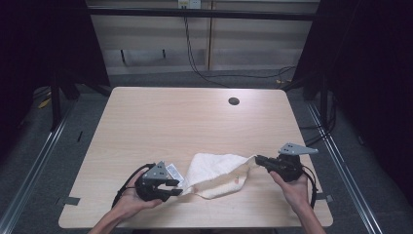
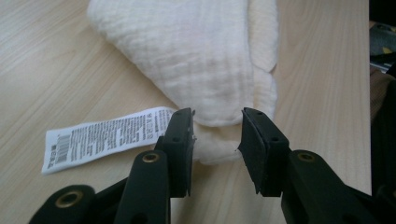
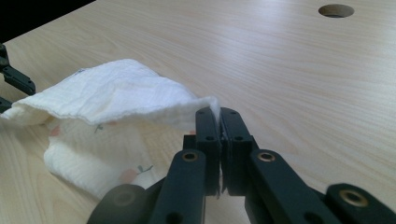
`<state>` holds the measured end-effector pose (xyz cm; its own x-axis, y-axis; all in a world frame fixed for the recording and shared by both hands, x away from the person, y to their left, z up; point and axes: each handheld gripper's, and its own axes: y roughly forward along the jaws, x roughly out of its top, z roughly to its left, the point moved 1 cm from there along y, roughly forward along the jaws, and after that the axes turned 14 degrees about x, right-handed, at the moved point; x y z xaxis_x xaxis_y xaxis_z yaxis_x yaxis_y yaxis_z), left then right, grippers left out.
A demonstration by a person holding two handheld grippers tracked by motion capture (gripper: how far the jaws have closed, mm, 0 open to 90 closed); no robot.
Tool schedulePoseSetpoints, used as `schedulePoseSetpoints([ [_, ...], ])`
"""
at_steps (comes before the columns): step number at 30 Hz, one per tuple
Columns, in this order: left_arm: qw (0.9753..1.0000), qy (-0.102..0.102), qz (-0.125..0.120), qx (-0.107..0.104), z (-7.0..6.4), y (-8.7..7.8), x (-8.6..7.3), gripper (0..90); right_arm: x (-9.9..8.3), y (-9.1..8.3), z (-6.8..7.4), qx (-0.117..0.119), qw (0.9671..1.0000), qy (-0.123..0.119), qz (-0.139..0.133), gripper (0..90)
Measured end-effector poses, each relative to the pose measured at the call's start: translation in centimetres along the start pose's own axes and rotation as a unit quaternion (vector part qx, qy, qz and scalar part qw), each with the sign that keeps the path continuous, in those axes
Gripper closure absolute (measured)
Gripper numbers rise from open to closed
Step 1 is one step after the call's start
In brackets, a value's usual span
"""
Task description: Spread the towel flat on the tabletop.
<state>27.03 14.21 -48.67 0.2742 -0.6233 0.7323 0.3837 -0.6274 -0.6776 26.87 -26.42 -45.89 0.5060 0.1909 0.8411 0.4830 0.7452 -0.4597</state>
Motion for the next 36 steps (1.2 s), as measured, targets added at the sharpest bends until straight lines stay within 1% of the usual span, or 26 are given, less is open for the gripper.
schedulePoseSetpoints([
  [2,1.0,0.008,0.0,-0.005,-0.4,0.1,0.0,63.9,0.0,-0.1,0.1,0.001,1.0,0.002,0.001,87.1],
  [3,0.9998,0.017,0.003,-0.009,-0.7,0.3,0.1,63.8,0.0,0.0,0.0,0.0,1.0,0.001,0.0,87.1],
  [5,0.9998,0.018,0.002,0.005,-0.9,0.5,0.2,62.8,0.0,0.0,0.0,0.0,1.0,0.002,0.001,87.2],
  [7,0.9999,0.014,-0.003,0.005,-0.9,0.7,0.3,62.0,0.0,0.1,0.0,0.0,1.0,0.002,0.002,87.2],
  [8,0.9998,0.01,-0.001,0.014,-0.8,0.8,0.5,62.0,0.0,0.2,0.0,0.002,1.0,0.002,0.004,87.2],
  [9,0.9999,0.002,-0.012,0.012,-0.5,0.9,0.8,62.6,0.0,0.3,0.1,0.002,1.0,0.0,0.006,87.2],
  [11,0.9998,-0.001,-0.015,0.012,-0.3,1.0,0.9,68.4,0.0,0.4,0.1,0.003,1.0,0.001,0.006,87.1],
  [12,0.9999,-0.003,-0.012,0.008,-0.2,1.2,0.9,70.6,0.0,0.4,0.1,0.004,1.0,-0.001,0.006,87.2],
  [14,0.9999,-0.007,-0.013,0.008,-0.1,1.4,0.9,75.4,0.0,0.5,0.1,0.005,1.0,0.002,0.007,87.1],
  [15,0.9999,-0.005,-0.007,0.009,0.0,1.7,1.0,77.9,0.0,0.5,0.1,0.006,1.0,0.002,0.007,87.1],
  [16,0.9999,-0.005,-0.007,0.009,0.0,1.7,1.0,81.3,0.0,0.5,0.1,0.006,1.0,0.002,0.007,87.1],
  [17,0.9998,-0.009,-0.014,0.006,0.2,1.6,1.2,85.0,0.0,0.5,0.2,0.007,0.9999,0.001,0.007,87.2],
  [18,0.9998,-0.009,-0.014,0.006,0.2,1.6,1.2,86.2,0.1,0.5,0.2,0.009,0.9999,0.0,0.007,87.2],
  [19,0.9996,-0.019,-0.019,0.006,0.5,1.5,1.2,86.5,0.1,0.5,0.2,0.01,0.9999,0.001,0.006,87.2],
  [20,0.9986,-0.04,-0.035,-0.002,1.1,0.9,1.4,86.8,0.2,0.4,0.2,0.013,0.9999,0.002,0.002,87.3],
  [21,0.9981,-0.047,-0.04,0.001,1.4,0.5,1.5,87.0,0.2,0.4,0.2,0.016,0.9999,0.004,-0.001,87.3],
  [22,0.9981,-0.047,-0.04,0.001,1.4,0.5,1.5,87.0,0.2,0.4,0.2,0.016,0.9999,0.004,-0.001,87.3],
  [23,0.9971,-0.055,-0.051,0.012,2.1,-0.1,1.7,87.1,0.3,0.3,0.2,0.018,0.9998,0.005,-0.005,87.3],
  [24,0.9971,-0.055,-0.051,0.012,2.1,-0.1,1.7,87.2,0.3,0.3,0.2,0.018,0.9998,0.005,-0.005,87.3],
  [26,0.996,-0.063,-0.06,0.019,2.7,-0.5,1.9,87.2,0.4,0.3,0.2,0.018,0.9998,0.005,-0.007,87.3],
  [28,0.9951,-0.066,-0.067,0.031,3.1,-0.9,2.1,87.3,0.4,0.4,0.2,0.017,0.9998,0.005,-0.006,87.3],
  [32,0.9936,-0.075,-0.078,0.034,3.7,-1.7,2.4,87.3,1.1,0.1,0.4,0.017,0.9997,0.002,-0.016,87.3],
  [33,0.9932,-0.076,-0.081,0.037,3.9,-2.0,2.5,87.3,1.5,0.1,0.4,0.018,0.9996,-0.002,-0.02,87.3],
  [34,0.9932,-0.076,-0.081,0.037,3.9,-2.0,2.5,87.3,1.5,0.1,0.4,0.018,0.9996,-0.002,-0.02,87.3],
  [35,0.9916,-0.083,-0.092,0.037,4.1,-2.5,2.7,87.3,2.0,0.0,0.5,0.021,0.9995,-0.005,-0.025,87.3],
  [36,0.9916,-0.083,-0.092,0.037,4.1,-2.5,2.7,87.3,2.0,0.0,0.5,0.021,0.9995,-0.005,-0.025,87.3],
])
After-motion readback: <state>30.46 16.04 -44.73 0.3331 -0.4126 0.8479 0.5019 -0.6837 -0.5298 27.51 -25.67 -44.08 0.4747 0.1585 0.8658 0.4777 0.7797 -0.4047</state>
